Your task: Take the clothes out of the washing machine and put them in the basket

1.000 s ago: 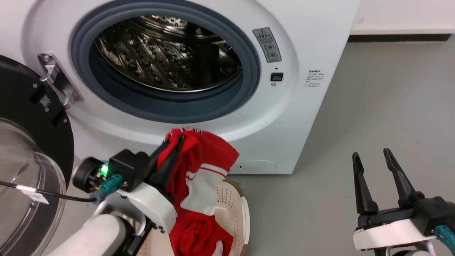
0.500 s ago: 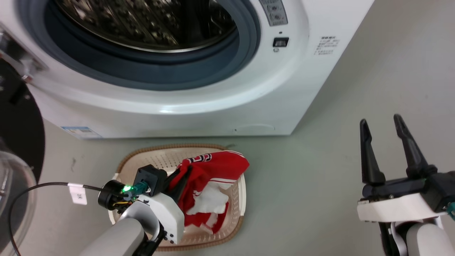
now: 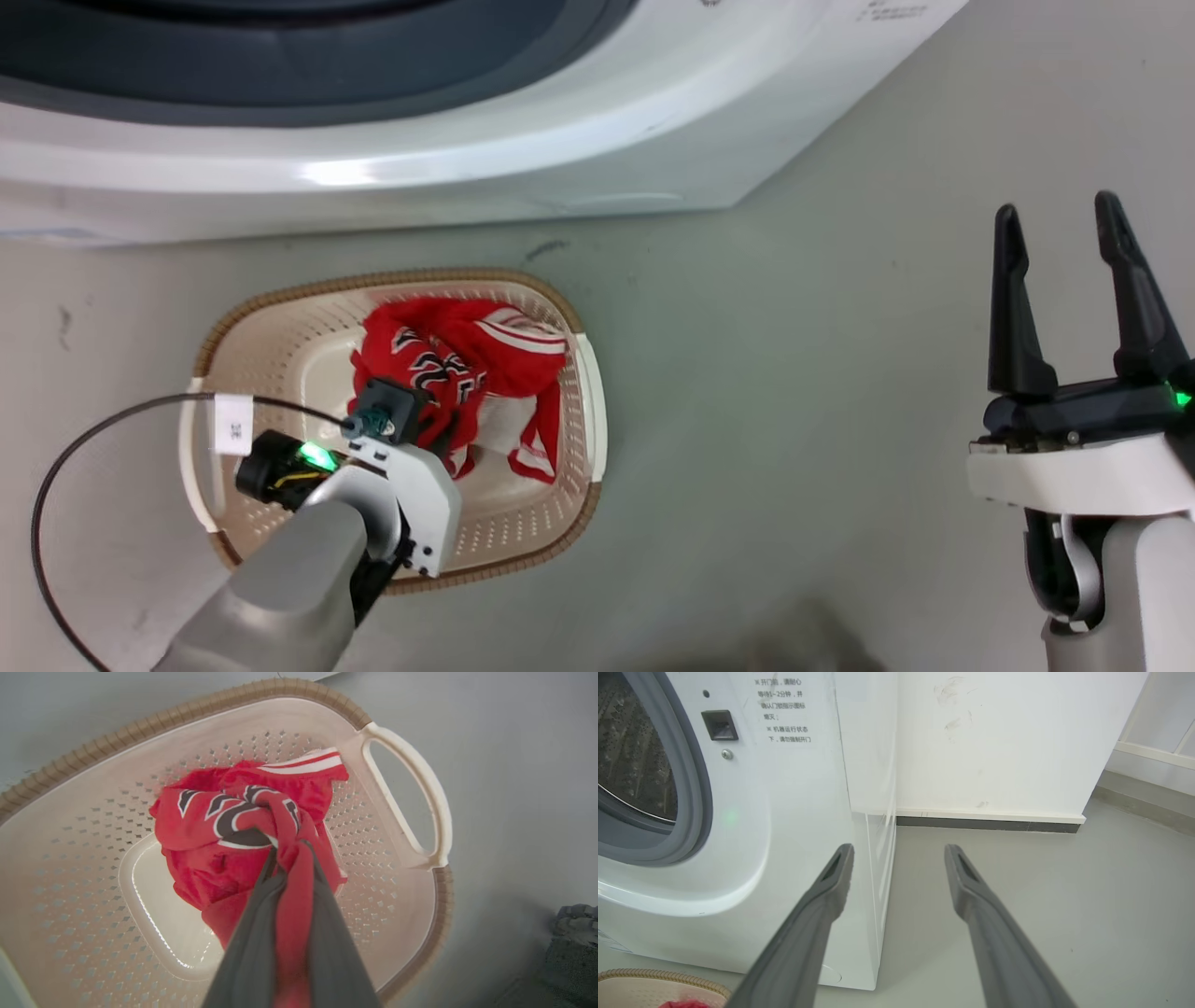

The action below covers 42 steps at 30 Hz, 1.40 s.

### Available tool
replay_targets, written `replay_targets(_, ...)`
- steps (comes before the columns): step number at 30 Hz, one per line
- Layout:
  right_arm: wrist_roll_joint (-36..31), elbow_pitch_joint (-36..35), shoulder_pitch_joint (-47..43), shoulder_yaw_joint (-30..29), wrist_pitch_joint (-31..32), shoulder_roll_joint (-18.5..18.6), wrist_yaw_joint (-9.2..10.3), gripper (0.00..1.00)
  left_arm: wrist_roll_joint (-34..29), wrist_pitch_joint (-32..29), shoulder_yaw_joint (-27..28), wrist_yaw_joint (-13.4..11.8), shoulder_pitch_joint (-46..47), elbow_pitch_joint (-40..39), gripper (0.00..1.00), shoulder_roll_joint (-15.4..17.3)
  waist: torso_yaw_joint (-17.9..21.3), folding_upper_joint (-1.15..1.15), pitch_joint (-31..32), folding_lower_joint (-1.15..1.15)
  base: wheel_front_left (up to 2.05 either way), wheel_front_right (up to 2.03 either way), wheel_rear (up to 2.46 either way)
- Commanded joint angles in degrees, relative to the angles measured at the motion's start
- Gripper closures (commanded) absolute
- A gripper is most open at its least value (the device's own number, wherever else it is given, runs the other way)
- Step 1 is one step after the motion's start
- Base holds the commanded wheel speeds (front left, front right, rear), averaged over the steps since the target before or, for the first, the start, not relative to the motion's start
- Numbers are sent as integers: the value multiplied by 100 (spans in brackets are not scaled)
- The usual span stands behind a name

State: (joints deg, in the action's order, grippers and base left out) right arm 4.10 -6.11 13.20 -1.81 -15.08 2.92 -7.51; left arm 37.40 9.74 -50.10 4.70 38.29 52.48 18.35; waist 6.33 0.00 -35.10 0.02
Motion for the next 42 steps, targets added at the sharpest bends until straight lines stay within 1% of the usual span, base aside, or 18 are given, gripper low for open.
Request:
replay_targets(1, 30, -35, 105, -8, -13, -8, 4, 0, -49, -27, -27, 35, 116, 109, 100, -16, 115, 0, -295, -2, 0, 0, 0)
replay_targets(6, 60, -105, 277, -7, -13, -8, 4, 0, -154, -279, -234, 124, 520, 1100, 100, -231, 126, 0, -649, -2, 0, 0, 0)
replay_targets(10, 88, -135, 379, 1, -12, -7, 4, 0, -189, -377, -327, 165, 717, 1623, 100, -365, 146, 0, -830, -2, 0, 0, 0)
replay_targets(15, 93, -172, 471, -27, -12, -7, 4, 0, -206, -323, -387, 186, 881, 1894, 100, -433, 157, 0, -983, -2, 0, 0, 0)
replay_targets(20, 74, -143, 503, -26, -12, -7, 4, 0, -195, -303, -440, 223, 949, 2003, 100, -508, 153, 0, -1006, -2, 0, 0, 0)
replay_targets(21, 64, -126, 501, -22, -12, -7, 4, 0, -192, -314, -455, 228, 946, 2018, 98, -522, 147, 0, -980, -2, 0, 0, 0)
replay_targets(22, 60, -114, 494, -13, -12, -7, 4, 0, -225, -327, -489, 218, 938, 2034, 55, -529, 141, 0, -943, -2, 0, 0, 0)
replay_targets(23, 54, -102, 479, -3, -13, -7, 4, 0, -247, -305, -519, 218, 922, 2047, 0, -533, 133, 0, -898, -2, 0, 0, 0)
replay_targets(27, 64, -41, 379, 35, -12, -7, 4, 0, -175, -177, -510, 224, 777, 2083, 0, -550, 84, 0, -643, -2, 0, 0, 0)
replay_targets(35, -19, 135, 36, 92, -12, -7, 4, 0, 6, 458, -328, 132, 462, 2026, 0, -723, -76, 0, 163, -2, 0, 0, 0)
replay_targets(38, -68, 186, -77, 99, -12, -6, 4, 0, 53, 543, -188, 20, 333, 1820, 0, -726, -155, 0, 459, -2, 0, 0, 0)
replay_targets(42, -127, 228, -238, 81, -12, -6, 4, 0, -72, 547, 120, -179, 54, 1103, 0, -605, -285, 0, 779, -2, 0, 0, 0)
